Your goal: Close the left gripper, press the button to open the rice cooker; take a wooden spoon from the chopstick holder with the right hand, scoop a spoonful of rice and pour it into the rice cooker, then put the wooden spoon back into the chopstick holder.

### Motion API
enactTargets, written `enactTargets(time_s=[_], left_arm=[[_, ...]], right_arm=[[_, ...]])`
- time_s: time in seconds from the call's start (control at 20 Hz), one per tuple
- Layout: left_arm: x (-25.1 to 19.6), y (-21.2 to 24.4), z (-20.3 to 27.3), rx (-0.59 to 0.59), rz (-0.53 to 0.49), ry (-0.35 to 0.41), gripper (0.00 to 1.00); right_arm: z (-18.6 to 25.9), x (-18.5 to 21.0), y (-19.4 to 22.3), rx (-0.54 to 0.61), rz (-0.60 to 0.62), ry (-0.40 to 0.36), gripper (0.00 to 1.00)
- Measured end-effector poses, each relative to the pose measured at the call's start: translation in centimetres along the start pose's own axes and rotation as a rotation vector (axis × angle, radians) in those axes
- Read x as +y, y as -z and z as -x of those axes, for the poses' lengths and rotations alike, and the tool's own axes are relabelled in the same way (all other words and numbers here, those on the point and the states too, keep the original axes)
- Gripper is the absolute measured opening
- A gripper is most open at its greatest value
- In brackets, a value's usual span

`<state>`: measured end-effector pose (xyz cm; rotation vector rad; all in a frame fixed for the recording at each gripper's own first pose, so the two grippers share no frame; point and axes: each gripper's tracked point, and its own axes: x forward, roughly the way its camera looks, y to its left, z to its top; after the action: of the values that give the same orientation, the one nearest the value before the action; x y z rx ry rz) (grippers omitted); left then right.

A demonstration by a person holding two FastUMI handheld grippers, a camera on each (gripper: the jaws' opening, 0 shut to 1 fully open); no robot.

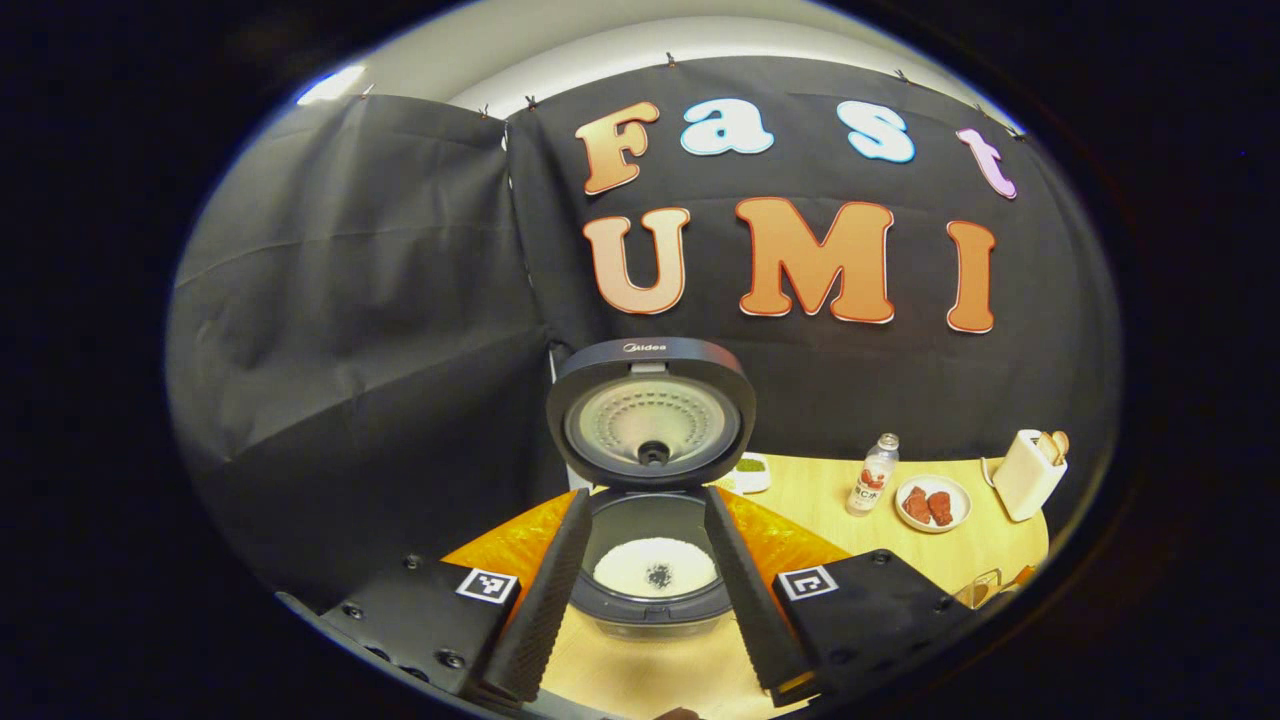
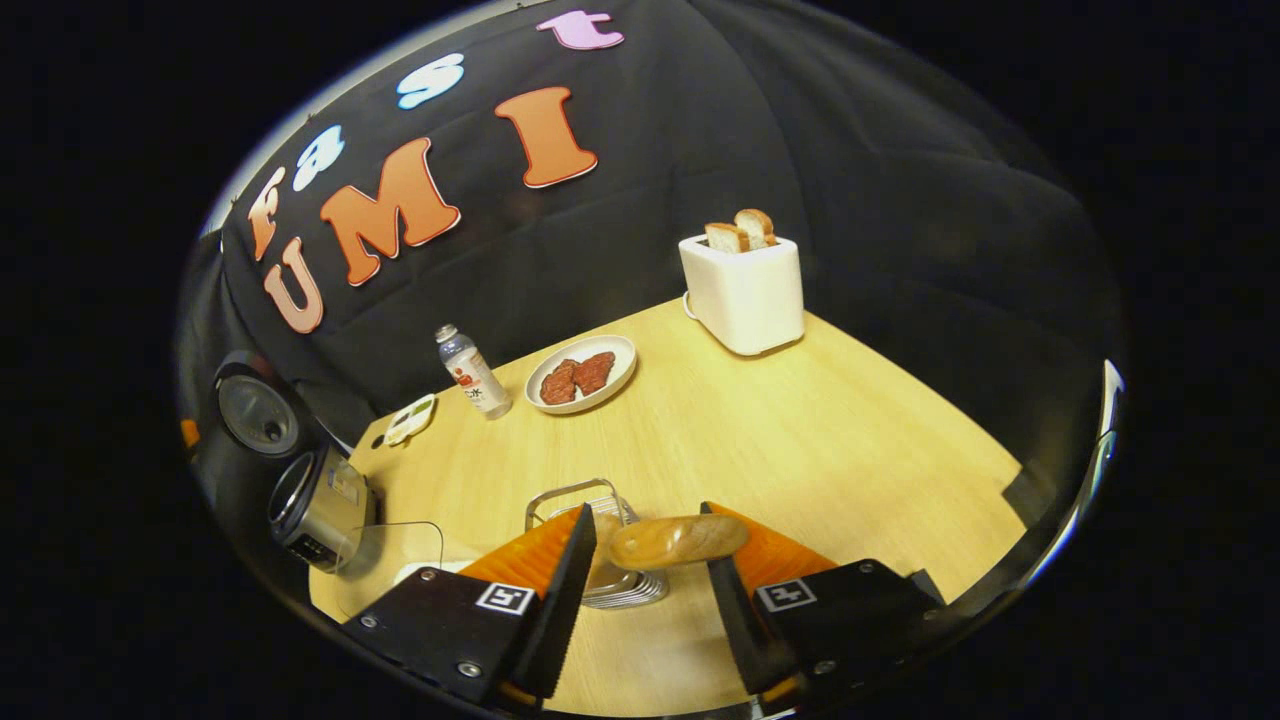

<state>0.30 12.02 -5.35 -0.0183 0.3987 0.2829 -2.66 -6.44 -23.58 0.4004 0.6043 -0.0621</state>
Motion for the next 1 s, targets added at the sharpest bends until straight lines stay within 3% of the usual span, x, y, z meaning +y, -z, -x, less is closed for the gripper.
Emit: enactTargets(time_s=[0.05,0.25,0.3,0.4,0.6,0.8,0.9,0.95,1.0], left_arm=[[0.5,0.5,0.7,0.010,0.005,-0.017,0.84],[2.6,2.4,2.9,0.056,0.032,-0.102,0.81],[2.9,3.2,3.5,0.067,0.038,-0.121,0.80],[3.4,4.3,4.5,0.081,0.047,-0.146,0.75],[4.6,4.2,4.0,0.046,0.040,-0.167,0.97],[4.8,4.0,1.1,0.042,0.052,-0.097,1.00],[5.6,3.5,-0.3,0.021,0.016,-0.071,0.96],[6.0,3.3,-1.0,0.014,0.000,-0.062,1.00],[6.5,3.2,-1.6,0.005,-0.015,-0.056,0.96]], right_arm=[[-0.4,0.2,0.2,0.011,-0.007,-0.015,0.62],[-1.7,1.5,0.1,0.038,-0.038,-0.099,0.38],[-1.9,1.9,-0.3,0.030,-0.050,-0.119,0.26],[-2.2,2.8,-0.4,0.035,-0.041,-0.146,0.17],[-1.5,3.3,-1.8,0.011,-0.029,-0.126,0.11],[1.3,4.7,-4.8,-0.074,-0.017,-0.076,0.11],[3.0,6.1,-5.6,-0.109,0.007,-0.050,0.10],[4.0,6.8,-5.9,-0.125,0.036,-0.031,0.11],[4.9,8.2,-6.0,-0.128,0.050,-0.047,0.11]])
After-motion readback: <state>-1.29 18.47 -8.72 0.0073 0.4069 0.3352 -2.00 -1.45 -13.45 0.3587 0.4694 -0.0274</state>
